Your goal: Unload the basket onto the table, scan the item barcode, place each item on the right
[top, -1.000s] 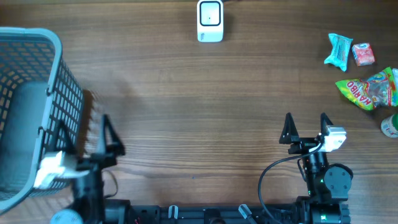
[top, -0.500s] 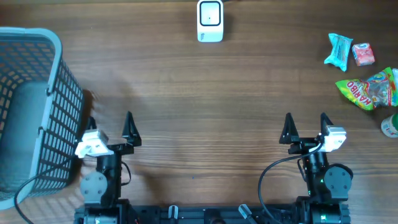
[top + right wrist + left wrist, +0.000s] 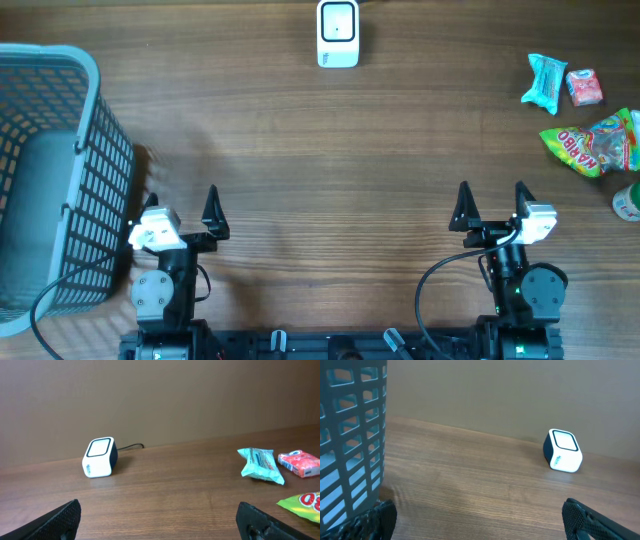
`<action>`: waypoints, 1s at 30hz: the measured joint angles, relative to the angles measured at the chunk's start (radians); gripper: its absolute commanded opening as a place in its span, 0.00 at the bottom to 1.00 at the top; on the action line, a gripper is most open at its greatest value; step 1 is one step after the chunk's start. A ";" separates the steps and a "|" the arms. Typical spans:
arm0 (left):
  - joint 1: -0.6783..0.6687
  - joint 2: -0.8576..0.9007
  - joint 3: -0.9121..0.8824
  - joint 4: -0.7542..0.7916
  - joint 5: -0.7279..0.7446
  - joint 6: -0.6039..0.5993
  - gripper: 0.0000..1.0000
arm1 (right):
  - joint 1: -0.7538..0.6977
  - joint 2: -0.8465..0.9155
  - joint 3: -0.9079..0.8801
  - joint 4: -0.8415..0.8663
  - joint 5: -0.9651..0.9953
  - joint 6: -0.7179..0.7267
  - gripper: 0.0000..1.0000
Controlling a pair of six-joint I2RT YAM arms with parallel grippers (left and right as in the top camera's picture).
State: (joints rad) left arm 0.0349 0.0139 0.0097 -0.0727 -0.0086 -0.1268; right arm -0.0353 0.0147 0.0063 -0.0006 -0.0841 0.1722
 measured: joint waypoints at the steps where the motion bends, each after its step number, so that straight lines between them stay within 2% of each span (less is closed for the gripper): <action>1: 0.000 0.000 0.000 0.000 0.002 0.006 1.00 | 0.000 0.000 0.000 0.000 0.000 0.000 1.00; 9: 0.000 0.000 0.000 0.000 0.015 0.040 1.00 | 0.000 0.000 0.000 0.000 0.000 0.000 1.00; 30: 0.000 0.000 0.000 0.001 0.019 0.039 1.00 | 0.000 0.000 0.000 0.000 0.000 0.000 1.00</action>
State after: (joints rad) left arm 0.0349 0.0139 0.0097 -0.0719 0.0101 -0.0875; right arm -0.0353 0.0147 0.0063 -0.0010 -0.0841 0.1722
